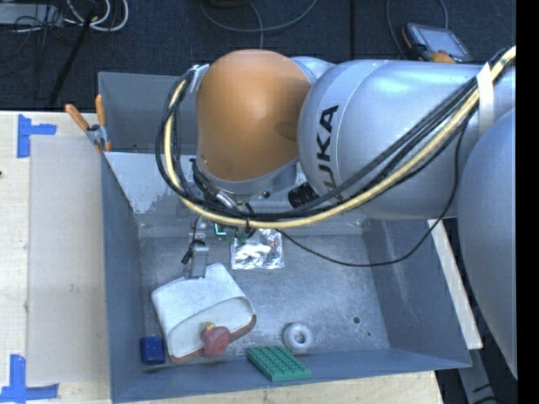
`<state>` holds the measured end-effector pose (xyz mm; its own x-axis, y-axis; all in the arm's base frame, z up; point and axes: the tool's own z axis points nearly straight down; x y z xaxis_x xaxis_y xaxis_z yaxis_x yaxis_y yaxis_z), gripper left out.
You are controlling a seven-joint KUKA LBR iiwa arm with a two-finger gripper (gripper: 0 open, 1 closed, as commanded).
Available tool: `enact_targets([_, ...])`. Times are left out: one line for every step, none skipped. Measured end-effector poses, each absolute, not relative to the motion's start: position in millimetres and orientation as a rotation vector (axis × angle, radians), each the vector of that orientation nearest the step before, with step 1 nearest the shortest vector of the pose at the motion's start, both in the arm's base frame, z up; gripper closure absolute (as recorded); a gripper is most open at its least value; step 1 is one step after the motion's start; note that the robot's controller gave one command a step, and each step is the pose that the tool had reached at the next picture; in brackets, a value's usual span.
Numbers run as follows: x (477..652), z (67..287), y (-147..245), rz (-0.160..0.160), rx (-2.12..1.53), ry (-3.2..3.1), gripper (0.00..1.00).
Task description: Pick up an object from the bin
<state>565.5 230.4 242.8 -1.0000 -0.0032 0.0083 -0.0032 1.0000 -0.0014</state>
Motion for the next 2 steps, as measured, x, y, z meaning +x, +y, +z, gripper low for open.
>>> enact_targets([535.3, 70.0, 200.3, -0.004, 0.536, -3.098, 0.00])
enact_targets([541.3, 101.0, 217.1, -0.001, 1.452, -2.795, 0.00])
